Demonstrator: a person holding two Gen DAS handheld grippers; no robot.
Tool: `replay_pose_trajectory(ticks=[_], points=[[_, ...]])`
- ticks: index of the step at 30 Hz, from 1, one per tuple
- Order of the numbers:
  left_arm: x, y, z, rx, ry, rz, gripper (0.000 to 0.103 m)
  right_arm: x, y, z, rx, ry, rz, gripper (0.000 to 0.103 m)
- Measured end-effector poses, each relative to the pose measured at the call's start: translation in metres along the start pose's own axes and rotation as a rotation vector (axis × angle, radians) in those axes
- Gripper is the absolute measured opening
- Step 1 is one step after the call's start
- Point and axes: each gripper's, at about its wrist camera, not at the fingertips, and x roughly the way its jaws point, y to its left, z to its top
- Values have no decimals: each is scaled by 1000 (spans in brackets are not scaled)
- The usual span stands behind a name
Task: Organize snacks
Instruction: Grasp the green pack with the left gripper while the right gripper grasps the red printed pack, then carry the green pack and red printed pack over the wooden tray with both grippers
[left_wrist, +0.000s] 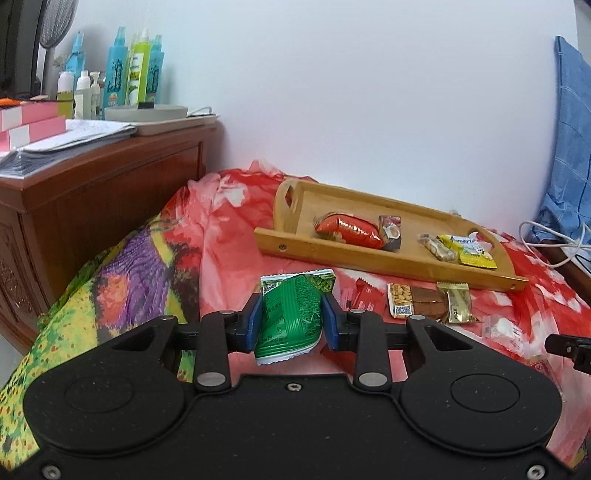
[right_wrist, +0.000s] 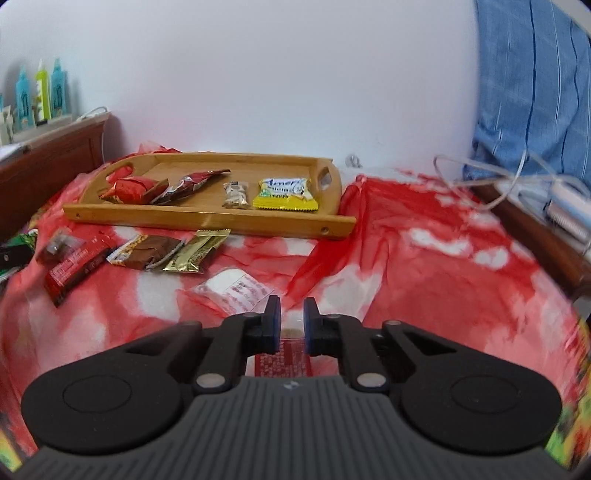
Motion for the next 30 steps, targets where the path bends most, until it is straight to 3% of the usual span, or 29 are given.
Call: replay_pose_trajectory(ticks=[1,13,15,16,30], points=[[0,-1,-1,8,-1,2,32,-1,-1,-1,8,5,5,39],[2,-2,-10,39,16,-1,32,2,11,-27,-28,105,-6,64],[2,-3,-10,43,14,-4,32,1,16,-27,-54,102,-6,55],[1,-4,-10,45,12,-7,32,0,15,-27,-42,100,-1,36],[-8,-14,25,56,-10,-35,31,-22,2,3,14,-35,15,37]])
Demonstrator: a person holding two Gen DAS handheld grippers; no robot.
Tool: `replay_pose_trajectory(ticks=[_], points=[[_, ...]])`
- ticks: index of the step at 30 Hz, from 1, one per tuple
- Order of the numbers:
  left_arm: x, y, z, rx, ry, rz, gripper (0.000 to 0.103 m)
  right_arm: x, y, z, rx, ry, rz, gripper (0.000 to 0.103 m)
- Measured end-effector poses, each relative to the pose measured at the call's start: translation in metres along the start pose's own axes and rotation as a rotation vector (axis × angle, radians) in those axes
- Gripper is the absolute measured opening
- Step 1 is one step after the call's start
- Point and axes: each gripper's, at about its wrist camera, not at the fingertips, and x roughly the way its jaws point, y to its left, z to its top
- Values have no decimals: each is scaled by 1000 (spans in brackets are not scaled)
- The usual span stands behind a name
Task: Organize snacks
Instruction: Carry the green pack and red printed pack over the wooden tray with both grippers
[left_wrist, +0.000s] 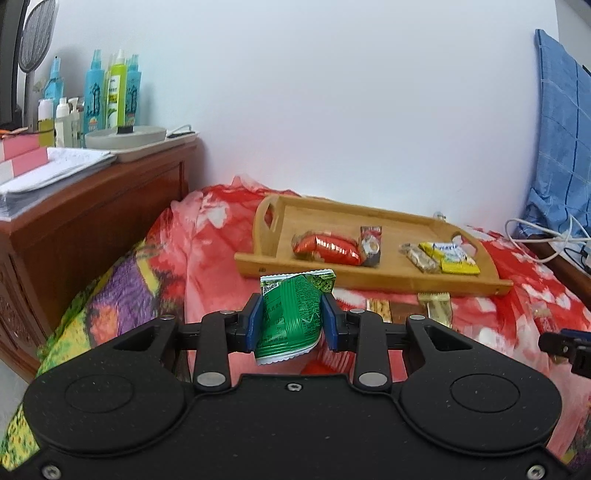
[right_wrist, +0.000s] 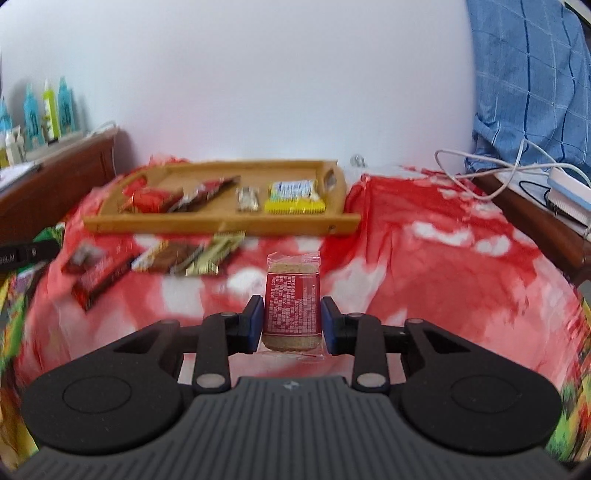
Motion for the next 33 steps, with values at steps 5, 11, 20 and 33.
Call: replay_pose_trajectory(ticks=[5,11,20,33], points=[[8,-6,21,5,4,3,31,7,-7,24,33,-49,13,37],[29,-16,52,0,71,-50,31,31,-16,57,83,-79,56,37],[76,-28,110,4,109,-60,31,92,-27,114,163,-12,170,37],[190,-42,142,12,226,-59,31,201,-34,160,167,148,169,38]])
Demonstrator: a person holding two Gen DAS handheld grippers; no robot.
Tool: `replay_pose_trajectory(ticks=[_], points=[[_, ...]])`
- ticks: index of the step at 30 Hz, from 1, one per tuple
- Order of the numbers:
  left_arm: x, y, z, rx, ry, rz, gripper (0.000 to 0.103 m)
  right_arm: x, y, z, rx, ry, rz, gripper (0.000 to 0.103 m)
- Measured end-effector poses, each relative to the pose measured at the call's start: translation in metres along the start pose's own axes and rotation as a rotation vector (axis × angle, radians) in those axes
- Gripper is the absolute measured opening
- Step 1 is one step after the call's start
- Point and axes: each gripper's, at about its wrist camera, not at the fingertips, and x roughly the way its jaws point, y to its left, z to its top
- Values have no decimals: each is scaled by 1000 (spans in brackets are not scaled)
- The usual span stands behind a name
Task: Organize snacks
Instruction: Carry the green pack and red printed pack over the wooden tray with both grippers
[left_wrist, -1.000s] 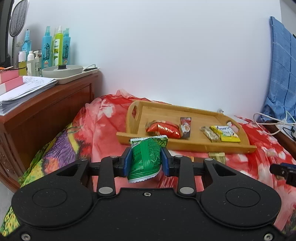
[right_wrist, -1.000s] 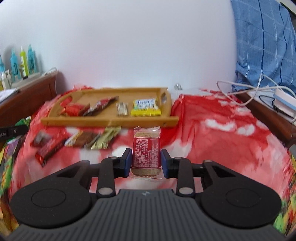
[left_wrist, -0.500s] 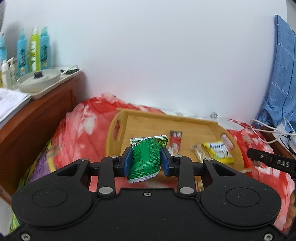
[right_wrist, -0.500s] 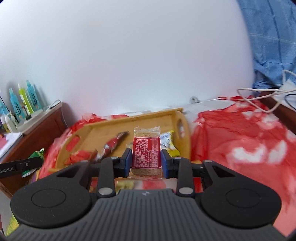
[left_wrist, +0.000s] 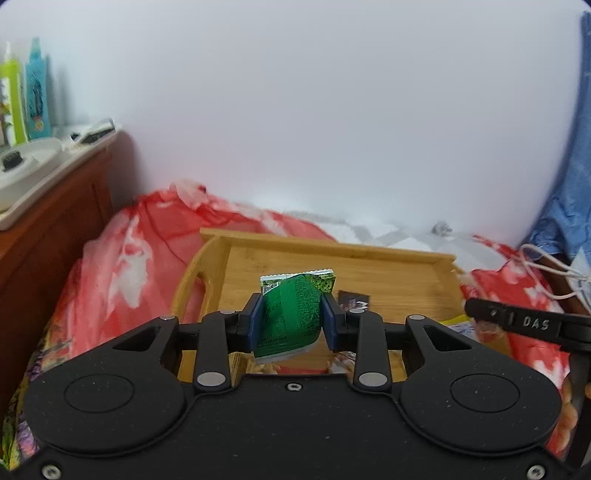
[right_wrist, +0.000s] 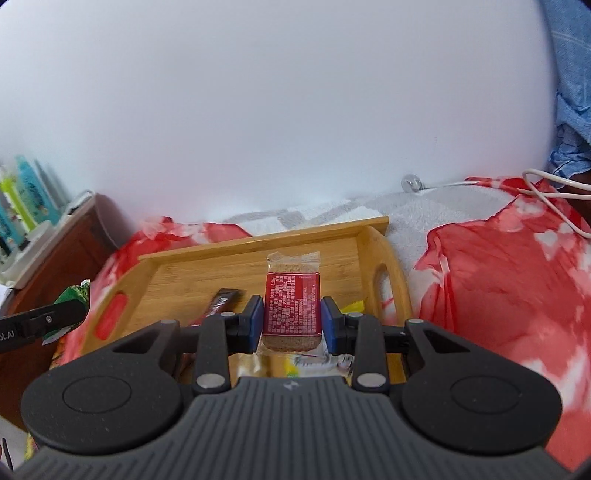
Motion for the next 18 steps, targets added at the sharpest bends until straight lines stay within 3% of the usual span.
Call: replay_pose_trajectory(ticks=[9,18], points=[[58,13,5,-31,70,99,31,47,-10,14,3,54,-41,38],[78,16,0,-13,87,127,31,69,-9,16,-29,71,-83,38]])
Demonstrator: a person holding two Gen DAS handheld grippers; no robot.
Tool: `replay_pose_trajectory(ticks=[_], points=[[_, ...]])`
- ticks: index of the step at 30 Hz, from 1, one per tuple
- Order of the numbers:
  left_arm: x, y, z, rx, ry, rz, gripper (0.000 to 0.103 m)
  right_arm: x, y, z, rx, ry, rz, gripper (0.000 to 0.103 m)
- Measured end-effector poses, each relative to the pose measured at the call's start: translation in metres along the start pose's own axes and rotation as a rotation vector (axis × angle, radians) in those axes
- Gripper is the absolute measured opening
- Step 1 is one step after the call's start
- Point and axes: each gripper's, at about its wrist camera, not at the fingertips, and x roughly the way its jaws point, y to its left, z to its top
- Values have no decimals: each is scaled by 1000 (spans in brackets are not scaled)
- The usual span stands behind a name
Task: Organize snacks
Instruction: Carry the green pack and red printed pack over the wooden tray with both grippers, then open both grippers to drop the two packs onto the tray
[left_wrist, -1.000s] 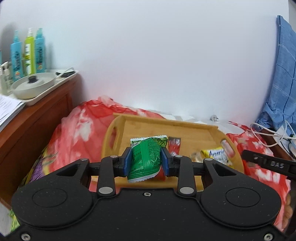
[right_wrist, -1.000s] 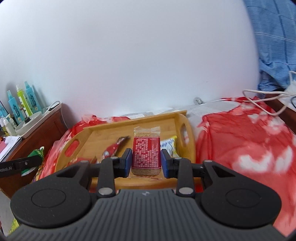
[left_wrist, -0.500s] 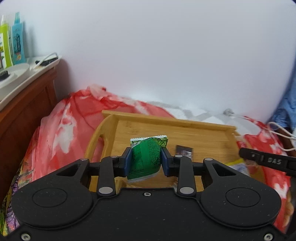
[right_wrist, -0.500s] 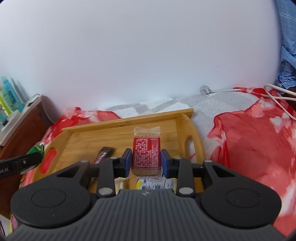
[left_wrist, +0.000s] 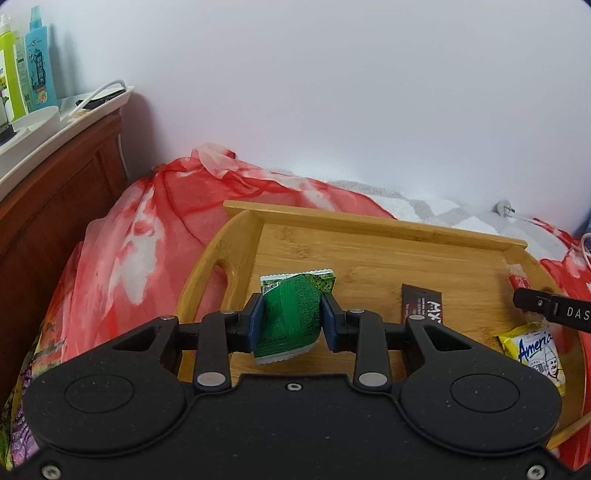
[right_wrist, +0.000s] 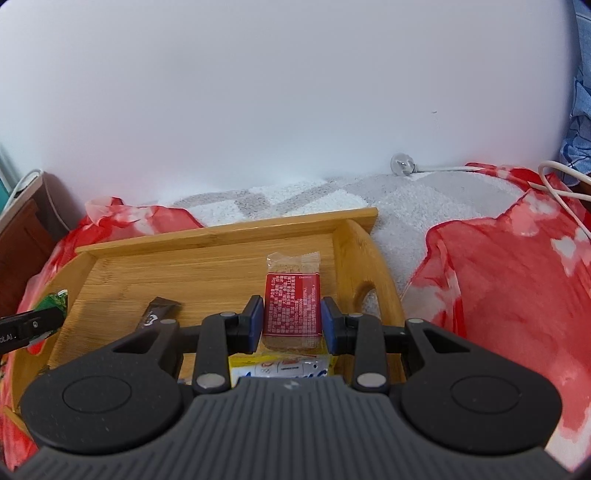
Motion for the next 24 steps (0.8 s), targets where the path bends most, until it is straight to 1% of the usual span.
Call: replay_pose_trajectory(ticks=[12,24], points=[[13,-2,-12,36,8,40,31,8,3,-6,-27,-25,-9,38],[17,-4,-17,57,11,43,32,11,7,-10,-56,-29,-15,38]])
